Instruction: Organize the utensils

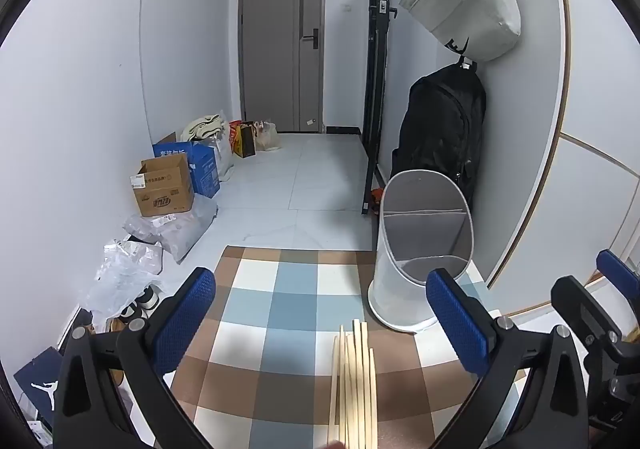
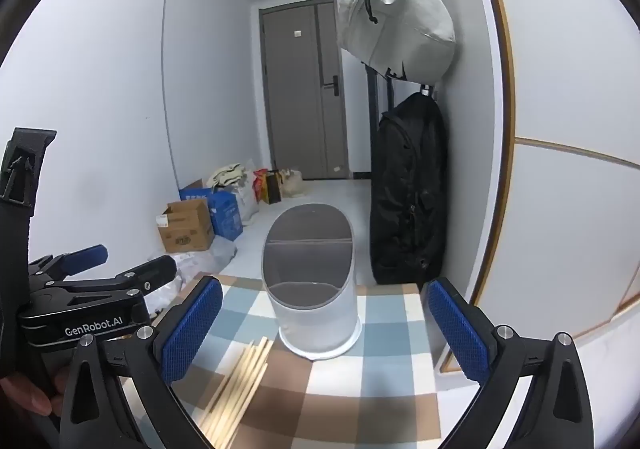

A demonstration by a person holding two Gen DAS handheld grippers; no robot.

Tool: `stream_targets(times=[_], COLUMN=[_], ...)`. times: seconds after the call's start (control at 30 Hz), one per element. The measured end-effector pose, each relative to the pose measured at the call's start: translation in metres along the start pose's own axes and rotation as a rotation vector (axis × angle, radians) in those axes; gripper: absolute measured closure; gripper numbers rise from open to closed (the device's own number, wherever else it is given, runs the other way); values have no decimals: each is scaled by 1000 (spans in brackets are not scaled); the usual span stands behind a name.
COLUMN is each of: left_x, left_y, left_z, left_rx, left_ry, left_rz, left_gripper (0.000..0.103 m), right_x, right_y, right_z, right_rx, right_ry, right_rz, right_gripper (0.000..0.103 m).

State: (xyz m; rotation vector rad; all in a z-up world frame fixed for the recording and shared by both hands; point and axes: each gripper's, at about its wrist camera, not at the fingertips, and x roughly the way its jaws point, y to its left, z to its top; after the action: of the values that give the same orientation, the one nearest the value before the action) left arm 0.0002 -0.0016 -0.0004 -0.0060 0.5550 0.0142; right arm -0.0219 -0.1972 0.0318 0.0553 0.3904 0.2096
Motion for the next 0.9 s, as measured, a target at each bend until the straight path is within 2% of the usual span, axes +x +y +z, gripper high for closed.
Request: stream_targets(times=[0.43,0.5,0.67,0.9], left_x=[-1,2,2,5], left_y=[-10,2,1,6], left_z=[-4,-2,-2,-2], left_rx=[-23,-27,-31,-47], left_ry=[4,10,11,27], left_rz=[-11,-24,-16,-43], left_gripper=[1,1,1,1], right_x=[2,2,2,2], right_y=[-2,-3,-3,-2], right_z=[1,1,1,0], right_rx=[11,12,6,-4], right_ry=[13,15,21,22], right_rz=[-6,-4,-11,-19], right_gripper=[0,0,0,0])
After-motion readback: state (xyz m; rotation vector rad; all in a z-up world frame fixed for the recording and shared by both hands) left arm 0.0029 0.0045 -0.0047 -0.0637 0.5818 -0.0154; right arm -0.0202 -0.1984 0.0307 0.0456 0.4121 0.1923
